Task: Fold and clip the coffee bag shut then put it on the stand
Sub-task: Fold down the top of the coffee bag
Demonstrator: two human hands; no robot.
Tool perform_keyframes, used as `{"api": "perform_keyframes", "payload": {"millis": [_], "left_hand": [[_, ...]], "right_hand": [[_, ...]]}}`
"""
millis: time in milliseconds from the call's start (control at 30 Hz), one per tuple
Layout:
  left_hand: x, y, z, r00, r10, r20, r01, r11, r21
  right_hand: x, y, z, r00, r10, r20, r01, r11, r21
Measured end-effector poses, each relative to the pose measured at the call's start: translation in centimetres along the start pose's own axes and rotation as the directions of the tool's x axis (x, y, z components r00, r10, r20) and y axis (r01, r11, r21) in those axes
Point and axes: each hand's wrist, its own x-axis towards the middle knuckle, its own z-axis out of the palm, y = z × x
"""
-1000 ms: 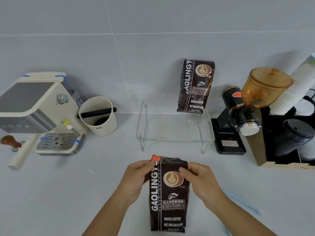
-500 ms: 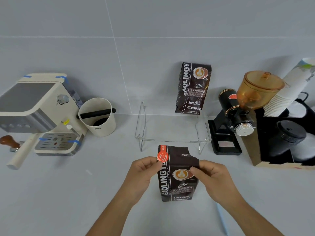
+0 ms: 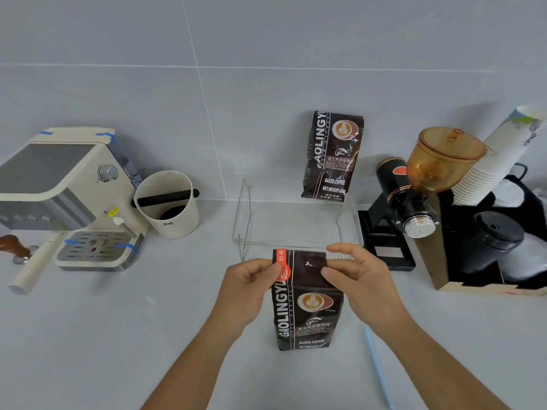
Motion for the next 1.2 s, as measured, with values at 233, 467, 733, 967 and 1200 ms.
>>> {"api": "perform_keyframes", "payload": {"millis": [233, 467, 733, 967, 1200], "left_hand": [[-0.1, 0.1, -0.4, 0.999, 0.043, -0.005, -0.043, 0.997, 0.059], [-0.3, 0.1, -0.8, 0.999, 0.041, -0.001, -0.041, 0.996, 0.076], [-0.9, 1.0, -0.9, 0.989, 0.145, 0.004, -0.142, 0.961, 0.238], [-0.9, 1.2, -0.7, 0.927, 0.368, 0.071, -0.355, 0.803, 0.479], [-0.6, 1.4, -1.3, 0.880, 0.449, 0.158, -0.440, 0.641, 0.629]], "right_hand": [[0.4, -0.7, 0.1, 0.999, -0.038, 0.000, 0.038, 0.991, -0.132], [0.7, -0.2, -0.3, 0.998, -0.065, -0.004, 0.063, 0.983, -0.174], [0.6, 0.0, -0.1, 0.989, -0.147, 0.022, 0.147, 0.942, -0.301], [0.5, -0.1, 0.3, 0.984, -0.177, 0.033, 0.170, 0.856, -0.488], [0.4, -0.2, -0.2, 0.934, -0.320, 0.158, 0.343, 0.683, -0.645]]}}
